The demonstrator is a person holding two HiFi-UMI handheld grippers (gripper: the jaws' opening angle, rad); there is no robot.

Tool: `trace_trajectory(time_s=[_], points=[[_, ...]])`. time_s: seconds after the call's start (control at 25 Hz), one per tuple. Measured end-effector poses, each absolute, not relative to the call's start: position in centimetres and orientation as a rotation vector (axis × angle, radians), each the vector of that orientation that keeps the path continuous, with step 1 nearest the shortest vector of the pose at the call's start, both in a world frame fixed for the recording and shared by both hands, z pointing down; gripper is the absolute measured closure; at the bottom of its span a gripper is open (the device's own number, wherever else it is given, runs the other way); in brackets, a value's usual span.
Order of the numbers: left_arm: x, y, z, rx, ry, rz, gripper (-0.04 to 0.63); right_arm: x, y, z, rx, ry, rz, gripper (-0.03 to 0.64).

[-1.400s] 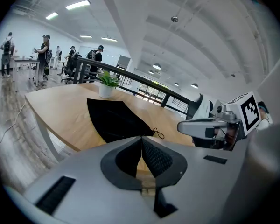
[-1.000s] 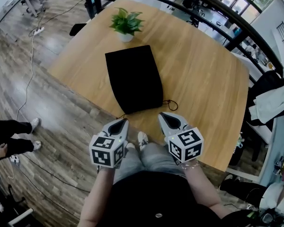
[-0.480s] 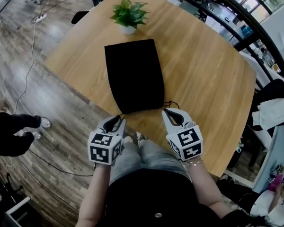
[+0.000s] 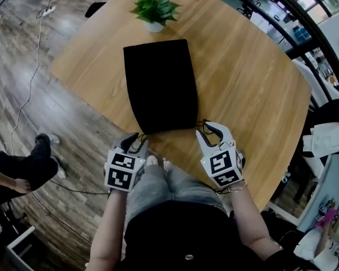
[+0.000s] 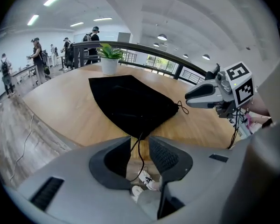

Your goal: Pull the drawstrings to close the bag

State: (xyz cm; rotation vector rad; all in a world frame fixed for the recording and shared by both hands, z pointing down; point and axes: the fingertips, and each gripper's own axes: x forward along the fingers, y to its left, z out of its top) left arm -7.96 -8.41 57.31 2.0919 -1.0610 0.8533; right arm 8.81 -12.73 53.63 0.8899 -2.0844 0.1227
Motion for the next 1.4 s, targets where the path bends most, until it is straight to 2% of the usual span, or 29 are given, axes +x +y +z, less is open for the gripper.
trace_trajectory(time_s=[0.12,0.92,1.04,1.12,1.28,1.4], points=[[-7.9,-8.6,58.0,2.105,-1.033,0.910,0.465,8.8,-13.1,54.5,0.838,-2.052,0.063,0.491],[-8.1,-8.6,60.7,2.178,-0.935,1.121,0.471,8.6,-13.8,58.4,0.580,-1.958,-0.131,0.486],[-8.1,-8.6,60.7,2.176,-0.945,1.123,0.475,8.9,-13.9,58.5,0.592,-1.951,-0.130,0.499],[-8.1,-8.7,60.7,2.177,-0.946,1.139,0.486,9.0,-14.1,58.5,0.603,-1.949,-0.122,0.537],[-8.1,-8.6,60.8,2.188,-0.926,1.155,0.491,8.9,-14.1,58.5,0.602,-1.950,-0.121,0.548],[-8.1,-8.6,60.8,2.193,-0.932,1.159,0.543,8.8,-13.9,58.3,0.602,-1.953,-0.126,0.589]])
